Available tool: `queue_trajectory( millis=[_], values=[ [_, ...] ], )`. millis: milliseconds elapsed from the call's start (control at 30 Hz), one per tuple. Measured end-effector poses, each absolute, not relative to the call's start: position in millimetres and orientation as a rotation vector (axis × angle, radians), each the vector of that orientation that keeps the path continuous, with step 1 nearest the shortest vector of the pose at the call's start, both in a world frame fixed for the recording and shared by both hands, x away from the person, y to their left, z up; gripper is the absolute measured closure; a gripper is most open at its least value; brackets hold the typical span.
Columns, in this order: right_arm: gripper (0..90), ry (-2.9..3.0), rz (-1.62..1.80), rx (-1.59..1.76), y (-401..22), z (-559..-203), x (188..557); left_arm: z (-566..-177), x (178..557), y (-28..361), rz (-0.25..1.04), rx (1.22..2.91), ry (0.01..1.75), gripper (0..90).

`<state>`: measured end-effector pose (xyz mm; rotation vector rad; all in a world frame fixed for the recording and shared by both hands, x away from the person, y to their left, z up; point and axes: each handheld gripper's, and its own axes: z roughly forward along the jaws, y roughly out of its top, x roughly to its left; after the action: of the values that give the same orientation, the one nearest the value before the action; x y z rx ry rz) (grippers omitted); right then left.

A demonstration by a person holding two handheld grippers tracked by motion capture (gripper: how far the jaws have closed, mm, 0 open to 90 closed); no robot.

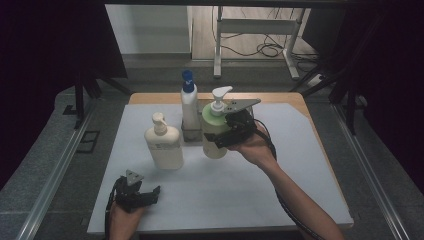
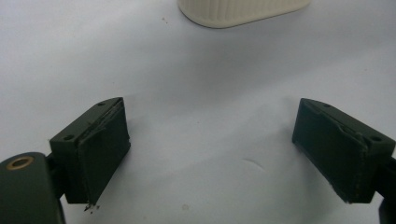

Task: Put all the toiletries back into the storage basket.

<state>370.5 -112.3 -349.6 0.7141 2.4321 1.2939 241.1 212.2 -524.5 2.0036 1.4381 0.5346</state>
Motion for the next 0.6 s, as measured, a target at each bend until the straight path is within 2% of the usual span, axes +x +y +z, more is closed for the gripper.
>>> queue_trajectory(
  millis=[600],
  values=[
    [12.7,2.366,1.270,0.803,-112,-342,402,-524,241,212,0.534,2.004,1.438,10.5]
  ],
)
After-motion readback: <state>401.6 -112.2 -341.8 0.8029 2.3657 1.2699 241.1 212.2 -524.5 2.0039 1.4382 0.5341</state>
